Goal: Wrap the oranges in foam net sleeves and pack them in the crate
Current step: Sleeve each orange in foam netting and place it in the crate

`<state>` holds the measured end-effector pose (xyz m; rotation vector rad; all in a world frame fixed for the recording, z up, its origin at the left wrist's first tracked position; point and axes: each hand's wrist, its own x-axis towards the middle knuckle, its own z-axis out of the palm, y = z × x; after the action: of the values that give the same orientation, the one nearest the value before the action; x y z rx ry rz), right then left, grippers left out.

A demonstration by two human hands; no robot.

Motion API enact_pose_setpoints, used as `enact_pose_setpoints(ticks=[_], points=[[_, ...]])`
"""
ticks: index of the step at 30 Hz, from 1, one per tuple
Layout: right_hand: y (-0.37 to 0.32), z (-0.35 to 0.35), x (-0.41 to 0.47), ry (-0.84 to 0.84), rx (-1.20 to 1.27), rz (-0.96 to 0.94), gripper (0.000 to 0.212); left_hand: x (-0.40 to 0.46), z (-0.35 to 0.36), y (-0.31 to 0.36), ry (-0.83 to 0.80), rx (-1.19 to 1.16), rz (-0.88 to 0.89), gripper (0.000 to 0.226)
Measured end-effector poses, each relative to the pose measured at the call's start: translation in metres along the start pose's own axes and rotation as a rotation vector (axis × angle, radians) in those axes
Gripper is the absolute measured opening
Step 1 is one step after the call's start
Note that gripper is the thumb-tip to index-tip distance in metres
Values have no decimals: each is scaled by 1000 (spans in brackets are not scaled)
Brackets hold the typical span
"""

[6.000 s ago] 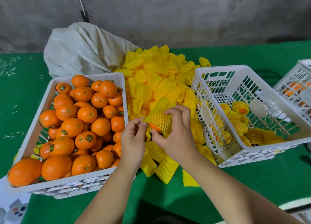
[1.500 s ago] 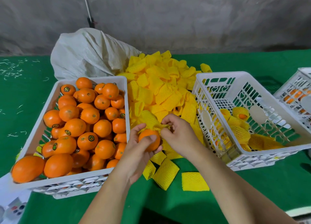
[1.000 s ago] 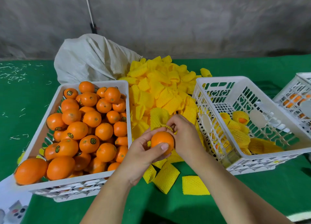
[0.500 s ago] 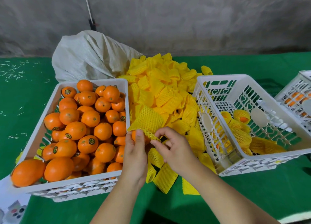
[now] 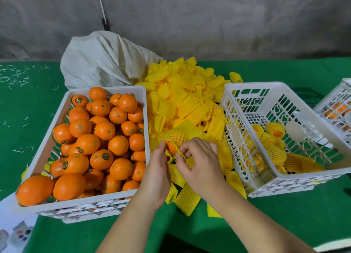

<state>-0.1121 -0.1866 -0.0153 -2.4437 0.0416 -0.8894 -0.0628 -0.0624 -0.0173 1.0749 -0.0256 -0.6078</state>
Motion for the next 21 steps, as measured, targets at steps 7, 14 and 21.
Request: enact_pose_setpoints(ticks=[7,14,21], points=[[12,-12,6,-97,313,135,13,-2,-9,-11,159,116,240,59],[1,-8,-18,34,306,-211,17,-4,-15,-4,-27,77,315,60],[-34,-21,-6,64,1138,797,61,-17,-7,-17,0,257,485,58]])
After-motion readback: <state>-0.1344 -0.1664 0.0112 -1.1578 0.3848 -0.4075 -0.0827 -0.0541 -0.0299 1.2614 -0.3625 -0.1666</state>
